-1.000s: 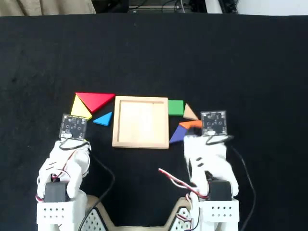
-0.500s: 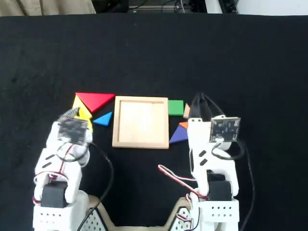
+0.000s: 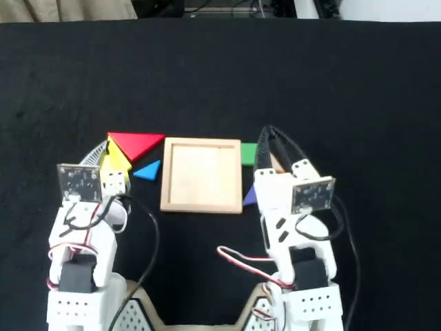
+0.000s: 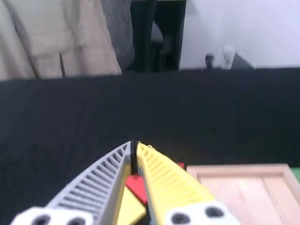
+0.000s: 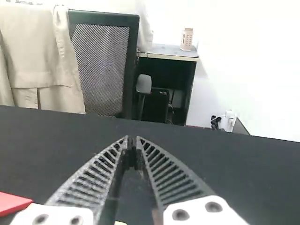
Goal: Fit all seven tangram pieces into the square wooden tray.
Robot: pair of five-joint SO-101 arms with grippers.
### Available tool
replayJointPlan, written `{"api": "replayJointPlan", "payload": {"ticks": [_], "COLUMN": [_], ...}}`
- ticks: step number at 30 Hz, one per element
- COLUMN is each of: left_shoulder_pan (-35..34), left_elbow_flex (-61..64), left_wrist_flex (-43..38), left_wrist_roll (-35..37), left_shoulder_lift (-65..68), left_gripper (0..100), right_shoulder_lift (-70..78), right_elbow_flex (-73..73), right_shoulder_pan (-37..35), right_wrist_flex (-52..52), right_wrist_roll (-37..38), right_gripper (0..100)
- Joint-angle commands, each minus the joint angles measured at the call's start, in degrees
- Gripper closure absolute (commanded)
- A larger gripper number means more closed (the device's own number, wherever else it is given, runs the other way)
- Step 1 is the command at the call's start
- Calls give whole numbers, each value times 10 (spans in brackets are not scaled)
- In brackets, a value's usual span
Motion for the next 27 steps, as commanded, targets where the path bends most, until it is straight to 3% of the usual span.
{"api": "replayJointPlan", "payload": {"ticks": [1,7,15,22,27], "left_shoulder_pan": [14,34,33,3,-17], "left_elbow_flex": [-44,-138,-224,-274,-306], "left_wrist_flex": [-11,0,2,4,4], "left_wrist_roll": [4,4,4,4,6], "left_shoulder_lift": [61,251,470,589,603], "left_gripper": [967,967,967,967,967], "right_shoulder_lift": [3,34,279,547,696], "right_elbow_flex": [-72,-125,-173,-289,-361], "right_shoulder_pan": [-10,-42,-87,-18,34], "right_wrist_flex": [36,93,105,107,108], "right_wrist_roll": [-4,-4,2,-3,-4], "right_gripper": [986,986,986,987,988]}}
